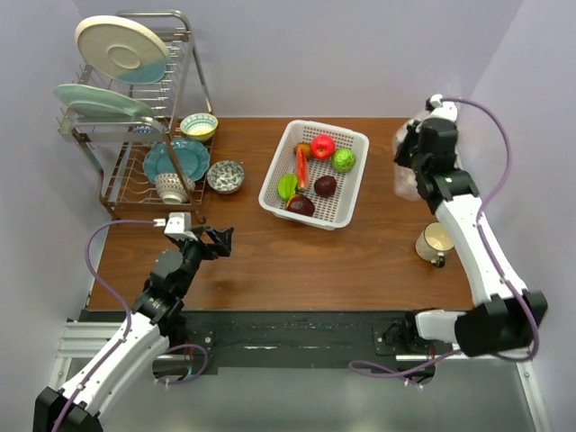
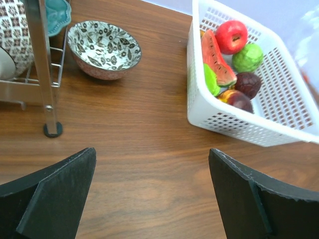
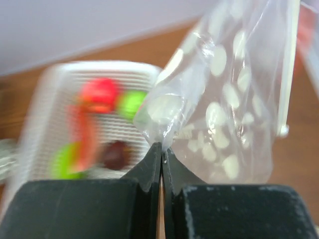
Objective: Place the food in the zip-top bag and seal the zipper
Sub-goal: Pick up the zipper food storage bag at the center of the board, then place the zipper food storage bag at the center of the board.
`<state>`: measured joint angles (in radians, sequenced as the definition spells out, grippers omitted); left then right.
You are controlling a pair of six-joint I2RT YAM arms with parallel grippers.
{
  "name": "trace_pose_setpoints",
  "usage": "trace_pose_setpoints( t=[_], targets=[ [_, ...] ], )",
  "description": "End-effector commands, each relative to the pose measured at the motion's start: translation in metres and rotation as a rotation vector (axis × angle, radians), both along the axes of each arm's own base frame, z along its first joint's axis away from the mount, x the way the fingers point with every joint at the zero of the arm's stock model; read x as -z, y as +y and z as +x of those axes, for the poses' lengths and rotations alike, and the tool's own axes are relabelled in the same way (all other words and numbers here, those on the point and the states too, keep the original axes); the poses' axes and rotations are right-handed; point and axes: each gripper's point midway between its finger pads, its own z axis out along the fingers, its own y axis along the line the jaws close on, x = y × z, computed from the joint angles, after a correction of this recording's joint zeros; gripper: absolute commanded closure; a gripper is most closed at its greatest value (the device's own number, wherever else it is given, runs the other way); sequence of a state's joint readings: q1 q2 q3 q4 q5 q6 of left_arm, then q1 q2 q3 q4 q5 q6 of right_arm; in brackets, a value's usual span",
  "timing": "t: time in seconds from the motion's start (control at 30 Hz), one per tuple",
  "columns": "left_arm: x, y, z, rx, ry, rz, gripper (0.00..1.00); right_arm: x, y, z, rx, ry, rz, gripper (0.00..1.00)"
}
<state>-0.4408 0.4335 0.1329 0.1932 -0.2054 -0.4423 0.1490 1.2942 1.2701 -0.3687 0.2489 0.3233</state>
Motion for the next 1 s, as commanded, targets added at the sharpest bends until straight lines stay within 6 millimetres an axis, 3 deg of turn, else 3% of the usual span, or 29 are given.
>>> trace_pose_setpoints(
  t=[0.0,0.07,0.1,0.13,0.2,0.27,0.37,0.4,0.47,0.5,0.57,0.63,0.67,0.73,0.77,0.87,0.97],
  targets=[
    [-0.046,-0.017,0.0,0.048,-0.075,-0.199,0.0,-0.102,0.136,-0.05,-0.713,-0.226,0.24,1.0],
    [-0.065,-0.033,-0.004,0.136,-0.119,-0.246,0.0,-0.132,0.186,-0.097,-0.971,-0.266,0.315,1.0],
    [-0.07,-0.036,-0.004,0.152,-0.122,-0.253,0.0,-0.146,0.198,-0.113,-1.05,-0.287,0.353,1.0],
    [-0.074,-0.039,-0.004,0.169,-0.119,-0.257,0.0,-0.163,0.212,-0.141,-1.193,-0.299,0.436,1.0],
    [-0.086,-0.042,-0.003,0.176,-0.113,-0.253,0.0,-0.176,0.214,-0.163,-1.263,-0.329,0.491,1.0],
    [-0.096,-0.043,-0.004,0.191,-0.121,-0.248,0.0,-0.181,0.205,-0.166,-1.195,-0.355,0.494,0.99],
    [-0.103,-0.042,-0.008,0.2,-0.136,-0.242,0.0,-0.132,0.189,-0.143,-0.972,-0.219,0.496,0.97],
    [-0.103,-0.042,-0.009,0.2,-0.137,-0.238,0.0,-0.1,0.187,-0.141,-0.935,-0.132,0.509,0.98],
    [-0.103,-0.039,-0.011,0.195,-0.14,-0.231,0.0,-0.063,0.183,-0.135,-0.878,-0.029,0.535,0.99],
    [-0.102,-0.039,-0.011,0.192,-0.139,-0.225,0.0,-0.024,0.179,-0.13,-0.821,0.063,0.546,0.96],
    [-0.095,-0.038,-0.011,0.19,-0.127,-0.213,0.0,0.026,0.165,-0.123,-0.71,0.187,0.542,0.65],
    [-0.088,-0.039,-0.011,0.198,-0.112,-0.199,0.0,0.091,0.139,-0.12,-0.545,0.355,0.463,0.29],
    [-0.083,-0.04,-0.01,0.199,-0.095,-0.191,0.0,0.107,0.127,-0.12,-0.487,0.402,0.413,0.26],
    [-0.078,-0.041,-0.009,0.2,-0.084,-0.181,0.0,0.133,0.096,-0.12,-0.348,0.474,0.277,0.22],
    [-0.072,-0.045,-0.01,0.224,-0.069,-0.172,0.0,0.134,0.088,-0.12,-0.318,0.468,0.244,0.22],
    [-0.06,-0.047,-0.006,0.225,-0.038,-0.15,0.01,0.12,0.075,-0.117,-0.291,0.393,0.186,0.22],
    [-0.043,-0.046,0.0,0.202,0.016,-0.123,0.01,0.101,0.084,-0.119,-0.37,0.325,0.186,0.24]
  ],
)
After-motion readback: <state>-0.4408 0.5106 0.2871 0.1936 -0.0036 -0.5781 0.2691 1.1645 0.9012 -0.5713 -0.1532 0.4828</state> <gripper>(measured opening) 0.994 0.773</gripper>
